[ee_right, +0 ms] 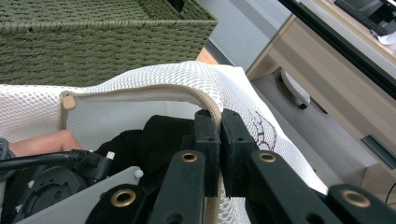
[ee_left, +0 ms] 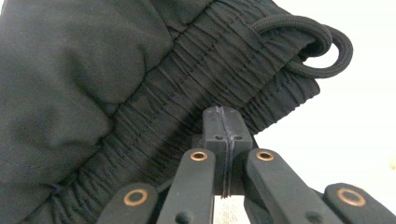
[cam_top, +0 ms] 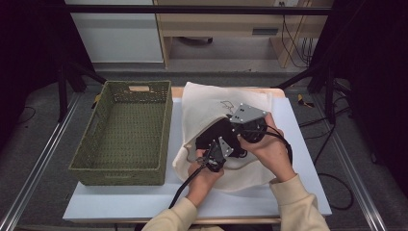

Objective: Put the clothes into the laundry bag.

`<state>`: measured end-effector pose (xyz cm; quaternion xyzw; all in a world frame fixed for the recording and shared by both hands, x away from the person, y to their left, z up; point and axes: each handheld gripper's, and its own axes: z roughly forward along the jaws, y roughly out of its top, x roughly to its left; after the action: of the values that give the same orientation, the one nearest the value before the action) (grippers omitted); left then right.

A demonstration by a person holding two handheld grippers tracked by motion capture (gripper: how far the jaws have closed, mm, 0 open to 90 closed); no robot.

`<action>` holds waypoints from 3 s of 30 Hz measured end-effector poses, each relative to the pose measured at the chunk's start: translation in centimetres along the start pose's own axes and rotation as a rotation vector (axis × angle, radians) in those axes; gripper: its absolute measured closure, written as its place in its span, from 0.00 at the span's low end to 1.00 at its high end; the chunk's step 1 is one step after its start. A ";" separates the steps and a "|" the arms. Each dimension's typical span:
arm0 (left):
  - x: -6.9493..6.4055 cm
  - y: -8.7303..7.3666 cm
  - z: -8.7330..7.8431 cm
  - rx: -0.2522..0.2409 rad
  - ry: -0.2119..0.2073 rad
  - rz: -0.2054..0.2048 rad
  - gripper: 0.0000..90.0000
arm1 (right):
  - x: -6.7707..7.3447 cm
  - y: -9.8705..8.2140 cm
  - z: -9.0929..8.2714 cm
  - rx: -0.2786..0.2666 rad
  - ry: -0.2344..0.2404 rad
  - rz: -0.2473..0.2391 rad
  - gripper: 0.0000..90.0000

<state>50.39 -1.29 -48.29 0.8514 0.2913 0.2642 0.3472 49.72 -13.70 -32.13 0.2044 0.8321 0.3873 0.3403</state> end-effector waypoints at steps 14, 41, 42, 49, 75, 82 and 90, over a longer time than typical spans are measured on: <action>0.2 0.3 0.4 0.005 0.008 0.001 1.00 | 0.0 0.0 0.0 0.001 0.002 0.000 0.97; 0.4 0.6 0.8 0.020 0.015 0.015 1.00 | 0.1 0.0 0.0 -0.003 0.005 0.001 0.97; 0.4 0.7 0.8 0.019 0.015 0.012 1.00 | 0.1 0.0 0.0 -0.003 0.005 0.000 0.97; 0.5 0.8 0.9 0.024 0.018 0.017 1.00 | 0.1 0.1 0.0 -0.002 0.006 0.000 0.97; 0.7 1.2 1.4 0.023 0.034 0.001 1.00 | 0.1 0.1 0.0 -0.003 0.009 0.002 0.97; 0.7 1.2 1.5 0.025 0.038 0.006 1.00 | 0.2 0.0 0.1 -0.002 0.012 -0.002 0.97; 0.7 1.1 1.5 0.024 0.042 0.007 1.00 | 0.3 0.0 0.1 -0.001 0.013 -0.005 0.97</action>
<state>52.16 -2.17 -48.19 0.8508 0.2988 0.2794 0.3298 49.61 -13.45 -32.26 0.1995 0.8348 0.3880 0.3358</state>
